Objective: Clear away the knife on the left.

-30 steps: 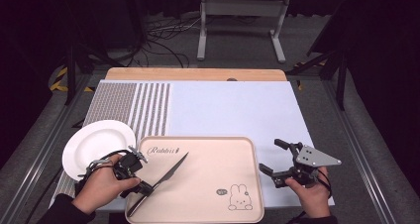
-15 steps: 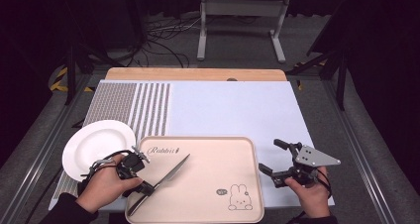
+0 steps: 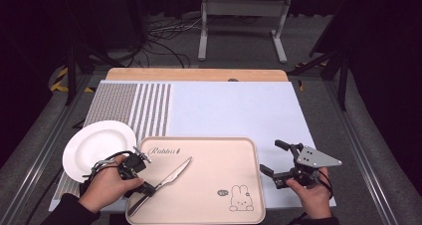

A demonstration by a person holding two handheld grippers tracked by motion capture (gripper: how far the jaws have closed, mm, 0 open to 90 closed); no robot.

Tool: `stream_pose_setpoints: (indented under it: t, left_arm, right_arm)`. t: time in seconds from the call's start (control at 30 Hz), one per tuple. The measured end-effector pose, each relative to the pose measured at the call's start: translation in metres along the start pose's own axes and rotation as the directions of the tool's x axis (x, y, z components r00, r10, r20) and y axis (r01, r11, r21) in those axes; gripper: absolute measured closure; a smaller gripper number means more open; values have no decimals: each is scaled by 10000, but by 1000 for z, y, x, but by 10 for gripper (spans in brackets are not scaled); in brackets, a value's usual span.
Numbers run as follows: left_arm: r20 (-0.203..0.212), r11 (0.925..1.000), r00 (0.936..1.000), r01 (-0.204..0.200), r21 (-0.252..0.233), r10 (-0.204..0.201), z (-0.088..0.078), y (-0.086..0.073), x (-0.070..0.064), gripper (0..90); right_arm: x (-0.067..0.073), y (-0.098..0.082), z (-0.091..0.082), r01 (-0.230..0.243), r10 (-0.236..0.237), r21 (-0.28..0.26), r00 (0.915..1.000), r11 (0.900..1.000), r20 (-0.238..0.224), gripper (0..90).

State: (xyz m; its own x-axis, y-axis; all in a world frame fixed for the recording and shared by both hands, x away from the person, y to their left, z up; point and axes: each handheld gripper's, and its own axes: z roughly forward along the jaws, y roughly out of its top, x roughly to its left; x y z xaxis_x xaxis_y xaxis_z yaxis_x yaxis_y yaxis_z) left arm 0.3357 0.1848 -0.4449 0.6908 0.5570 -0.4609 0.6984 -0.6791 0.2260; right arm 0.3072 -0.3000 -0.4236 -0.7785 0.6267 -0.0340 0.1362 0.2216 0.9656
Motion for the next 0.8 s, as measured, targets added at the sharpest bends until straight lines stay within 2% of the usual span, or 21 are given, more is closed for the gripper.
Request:
stream_pose_setpoints:
  t: [0.4,0.57,0.73,0.77,0.8]
  left_arm:
    - [-144,10000,9999,31,45,-30,0,1,-2,796]
    - [-328,9997,9992,-226,99,229,0,1,-4,786]
    - [-598,9991,9974,-413,-93,407,-3,1,-5,657]
    - [-616,9991,9975,-373,-202,360,-5,1,-6,657]
    - [-614,9986,9974,-396,-357,374,-6,1,-7,595]
  right_arm:
    - [0,-1,0,-89,88,64,9999,9999,64,36]
    - [0,-1,1,-68,68,48,10000,10000,-10,36]
    - [0,-3,1,-85,85,114,10000,9999,16,36]
    - [0,-3,1,-85,85,114,10000,9999,16,36]
    - [0,-3,1,-76,76,110,10000,9999,12,36]
